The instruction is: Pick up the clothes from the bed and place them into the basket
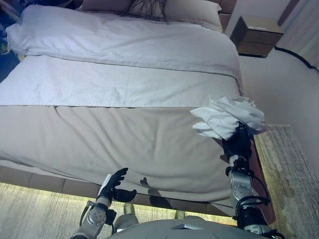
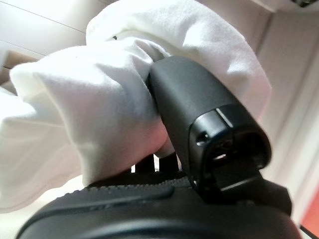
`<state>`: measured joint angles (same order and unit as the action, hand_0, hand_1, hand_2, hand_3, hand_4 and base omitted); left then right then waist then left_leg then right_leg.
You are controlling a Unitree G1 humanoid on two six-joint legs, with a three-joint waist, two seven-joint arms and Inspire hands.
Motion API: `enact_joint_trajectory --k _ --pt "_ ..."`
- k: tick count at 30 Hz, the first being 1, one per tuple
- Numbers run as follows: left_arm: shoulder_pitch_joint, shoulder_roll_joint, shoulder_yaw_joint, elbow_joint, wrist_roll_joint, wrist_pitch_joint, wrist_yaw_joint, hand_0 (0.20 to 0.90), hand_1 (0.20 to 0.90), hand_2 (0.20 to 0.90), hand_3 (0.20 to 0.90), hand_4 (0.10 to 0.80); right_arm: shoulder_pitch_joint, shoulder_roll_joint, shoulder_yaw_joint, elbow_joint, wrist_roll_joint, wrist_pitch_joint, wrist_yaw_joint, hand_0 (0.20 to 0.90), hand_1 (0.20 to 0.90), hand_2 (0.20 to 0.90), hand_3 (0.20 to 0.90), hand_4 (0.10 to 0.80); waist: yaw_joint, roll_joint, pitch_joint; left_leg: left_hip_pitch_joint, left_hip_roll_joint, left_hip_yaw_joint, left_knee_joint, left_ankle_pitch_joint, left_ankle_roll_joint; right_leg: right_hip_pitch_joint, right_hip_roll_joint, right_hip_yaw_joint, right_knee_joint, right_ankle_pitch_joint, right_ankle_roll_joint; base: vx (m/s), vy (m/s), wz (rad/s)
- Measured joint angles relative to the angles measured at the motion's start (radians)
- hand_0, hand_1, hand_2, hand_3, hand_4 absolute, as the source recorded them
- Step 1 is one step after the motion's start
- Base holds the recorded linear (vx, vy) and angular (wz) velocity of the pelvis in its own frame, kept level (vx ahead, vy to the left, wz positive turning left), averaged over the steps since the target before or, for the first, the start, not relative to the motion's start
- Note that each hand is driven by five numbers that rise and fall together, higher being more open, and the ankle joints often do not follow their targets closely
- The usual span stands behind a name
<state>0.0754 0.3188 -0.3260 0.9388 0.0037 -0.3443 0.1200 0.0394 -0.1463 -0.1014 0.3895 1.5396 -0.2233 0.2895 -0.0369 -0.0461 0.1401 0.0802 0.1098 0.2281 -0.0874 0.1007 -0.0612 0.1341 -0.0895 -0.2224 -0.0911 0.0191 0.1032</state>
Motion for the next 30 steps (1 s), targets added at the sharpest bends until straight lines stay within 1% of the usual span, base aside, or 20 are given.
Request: enact_joint_trajectory --k 3,5,6,7,8,9,10,12,13,15,18,21,22,24,25,26,27,28,29,30 --pt "-0.006 -0.021 0.001 0.004 0.000 0.015 -0.001 0.900 0.900 0.900 0.900 0.800 0.042 0.009 0.000 0.000 0.028 -0.008 0.000 0.300 0.300 0.300 0.200 0.100 -0.015 0.016 -0.009 -0.003 0.015 0.017 0.016 0.002 -0.005 -0.011 0.013 0.028 0.000 -0.005 -0.006 -0.019 -0.010 -0.23" --pt "0.002 -0.042 0.000 0.024 -0.001 0.016 -0.009 0.900 0.900 0.900 0.900 0.800 0.063 0.014 0.002 0.000 0.033 -0.028 0.000 0.300 0.300 0.300 0.200 0.100 -0.017 0.020 -0.012 -0.006 0.018 0.005 0.075 -0.026 -0.046 -0.024 0.016 0.080 0.007 -0.025 -0.029 0.039 0.009 -0.49" --pt "0.007 -0.047 -0.001 0.028 -0.001 0.016 -0.009 0.900 0.900 0.900 0.900 0.800 0.065 0.014 0.004 0.001 0.033 -0.032 0.000 0.300 0.300 0.300 0.200 0.100 -0.011 0.019 -0.012 -0.005 0.017 -0.026 0.094 -0.032 -0.049 -0.025 0.014 0.098 0.006 -0.023 -0.032 0.010 0.036 -1.04" --pt "0.014 -0.051 0.002 0.031 -0.004 0.017 -0.020 0.900 0.900 0.900 0.900 0.800 0.064 0.012 0.012 0.000 0.034 -0.045 0.001 0.300 0.300 0.300 0.200 0.100 0.006 0.012 -0.013 -0.009 -0.010 -0.176 0.140 -0.072 -0.006 -0.046 0.009 0.167 0.008 -0.005 -0.058 0.008 0.050 -1.40" --pt "0.016 -0.055 0.004 0.030 -0.005 0.014 -0.017 0.900 0.900 0.900 0.900 0.800 0.056 0.003 0.022 0.001 0.041 -0.053 0.001 0.300 0.300 0.300 0.200 0.100 0.029 0.013 -0.021 0.000 -0.068 -0.329 0.116 -0.118 0.037 -0.076 -0.002 0.237 0.014 0.011 -0.063 -0.002 0.074 -1.57" --pt "0.018 -0.056 0.004 0.028 -0.005 0.011 -0.016 0.900 0.900 0.900 0.900 0.800 0.049 0.001 0.028 0.004 0.043 -0.060 0.003 0.300 0.300 0.300 0.200 0.100 0.038 0.012 -0.026 0.006 -0.109 -0.396 0.098 -0.134 0.061 -0.097 -0.005 0.279 0.017 0.028 -0.063 -0.004 0.106 -1.99" --pt "0.027 -0.063 0.005 0.026 -0.004 0.004 -0.013 0.900 0.900 0.900 0.900 0.800 0.014 -0.012 0.037 0.017 0.052 -0.074 0.006 0.300 0.300 0.300 0.200 0.100 0.055 0.028 -0.031 0.020 -0.180 -0.503 0.054 -0.154 0.100 -0.153 -0.001 0.359 0.024 0.045 -0.061 -0.030 0.124 -1.92" --pt "0.020 -0.061 0.009 0.035 -0.002 0.010 -0.013 0.900 0.900 0.900 0.900 0.800 0.004 -0.001 0.049 0.042 0.067 -0.097 0.004 0.300 0.300 0.300 0.200 0.100 0.056 0.030 -0.023 0.032 -0.182 -0.467 0.040 -0.123 0.093 -0.167 0.013 0.384 0.018 0.081 -0.031 -0.087 0.134 -1.34" --pt "0.018 -0.037 0.009 0.035 0.001 0.011 -0.018 0.900 0.900 0.900 0.900 0.800 0.033 0.026 0.060 0.058 0.066 -0.119 -0.003 0.300 0.300 0.300 0.200 0.100 0.039 -0.005 -0.027 0.030 -0.187 -0.430 0.041 -0.125 0.098 -0.166 -0.011 0.351 -0.001 0.075 -0.024 -0.099 0.159 -0.58" --pt "0.006 -0.020 0.007 0.037 0.017 0.018 -0.021 0.900 0.900 0.900 0.900 0.800 0.054 0.054 0.058 0.062 0.055 -0.131 -0.014 0.300 0.300 0.300 0.200 0.100 0.027 -0.019 -0.022 0.027 -0.178 -0.409 0.039 -0.120 0.105 -0.186 -0.015 0.322 0.013 0.066 -0.011 -0.055 0.150 -0.47" --pt "0.001 -0.009 0.007 0.038 0.029 0.041 -0.029 0.900 0.900 0.900 0.900 0.800 0.082 0.072 0.062 0.068 0.013 -0.129 -0.046 0.300 0.300 0.300 0.200 0.100 0.007 -0.011 -0.023 0.042 -0.148 -0.350 0.008 -0.102 0.111 -0.223 -0.023 0.293 0.139 0.066 -0.008 -0.032 0.116 -0.58" --pt "-0.011 0.001 0.004 0.063 0.038 0.063 -0.030 0.900 0.900 0.900 0.900 0.800 0.097 0.072 0.062 0.068 -0.009 -0.120 -0.047 0.300 0.300 0.300 0.200 0.100 -0.010 -0.020 -0.025 0.051 -0.161 -0.300 0.010 -0.098 0.104 -0.200 -0.049 0.306 0.124 0.066 0.030 -0.078 0.093 -0.61" --pt "-0.020 -0.001 -0.001 0.072 0.039 0.079 -0.031 0.900 0.900 0.900 0.900 0.800 0.098 0.066 0.062 0.067 -0.015 -0.114 -0.047 0.300 0.300 0.300 0.200 0.100 -0.030 -0.002 -0.014 0.054 -0.165 -0.280 0.014 -0.098 0.104 -0.210 -0.036 0.302 0.129 0.091 0.057 -0.153 0.108 -0.86" --pt "-0.020 0.006 0.005 0.060 0.038 0.087 -0.028 0.900 0.900 0.900 0.900 0.800 0.071 0.042 0.069 0.077 -0.030 -0.074 -0.054 0.300 0.300 0.300 0.200 0.100 -0.010 0.039 0.012 0.062 -0.132 -0.149 0.015 -0.107 0.109 -0.267 0.014 0.194 0.108 0.245 0.146 -0.258 0.125 -1.63" --pt "-0.018 0.018 0.012 0.052 0.038 0.093 -0.027 0.900 0.900 0.900 0.900 0.800 0.051 0.042 0.077 0.079 -0.033 -0.063 -0.067 0.300 0.300 0.300 0.200 0.100 0.018 0.034 0.021 0.051 -0.115 -0.092 0.022 -0.117 0.130 -0.267 0.028 0.171 0.052 0.305 0.124 -0.262 0.109 -1.80" --pt "-0.017 0.022 0.019 0.052 0.039 0.100 -0.030 0.900 0.900 0.900 0.900 0.800 0.035 0.041 0.079 0.086 -0.045 -0.060 -0.069 0.300 0.300 0.300 0.200 0.100 0.025 0.038 0.028 0.064 -0.094 -0.046 0.011 -0.120 0.137 -0.267 0.027 0.063 0.066 0.232 0.138 -0.228 0.092 -1.37" --pt "-0.035 0.016 0.038 0.057 0.038 0.108 -0.030 0.900 0.900 0.900 0.900 0.800 0.032 0.036 0.077 0.095 -0.049 -0.060 -0.087 0.300 0.300 0.300 0.200 0.100 0.027 0.048 0.031 0.059 -0.069 -0.016 0.012 -0.108 0.128 -0.286 0.016 -0.051 0.204 0.133 0.017 -0.189 0.075 -1.00" --pt "-0.040 0.011 0.042 0.054 0.037 0.098 -0.027 0.900 0.900 0.900 0.900 0.800 0.032 0.030 0.078 0.098 -0.050 -0.060 -0.109 0.300 0.300 0.300 0.200 0.100 0.053 0.071 0.036 0.066 -0.033 0.017 0.010 -0.104 0.122 -0.291 0.000 -0.146 0.343 0.066 -0.012 -0.174 0.048 -0.71" --pt "-0.042 0.010 0.043 0.050 0.037 0.095 -0.026 0.900 0.900 0.900 0.900 0.800 0.030 0.030 0.079 0.098 -0.054 -0.060 -0.115 0.300 0.300 0.300 0.200 0.100 0.065 0.073 0.035 0.069 -0.018 0.041 0.011 -0.105 0.123 -0.287 -0.012 -0.182 0.400 0.039 -0.010 -0.165 -0.014 -1.17" --pt "-0.045 0.015 0.038 0.049 0.035 0.096 -0.026 0.900 0.900 0.900 0.900 0.800 0.024 0.032 0.089 0.098 -0.085 -0.056 -0.133 0.300 0.300 0.300 0.200 0.100 0.106 0.076 0.031 0.075 0.009 0.104 0.021 -0.100 0.116 -0.270 -0.092 -0.290 0.522 -0.025 -0.010 -0.065 -0.100 -1.32"
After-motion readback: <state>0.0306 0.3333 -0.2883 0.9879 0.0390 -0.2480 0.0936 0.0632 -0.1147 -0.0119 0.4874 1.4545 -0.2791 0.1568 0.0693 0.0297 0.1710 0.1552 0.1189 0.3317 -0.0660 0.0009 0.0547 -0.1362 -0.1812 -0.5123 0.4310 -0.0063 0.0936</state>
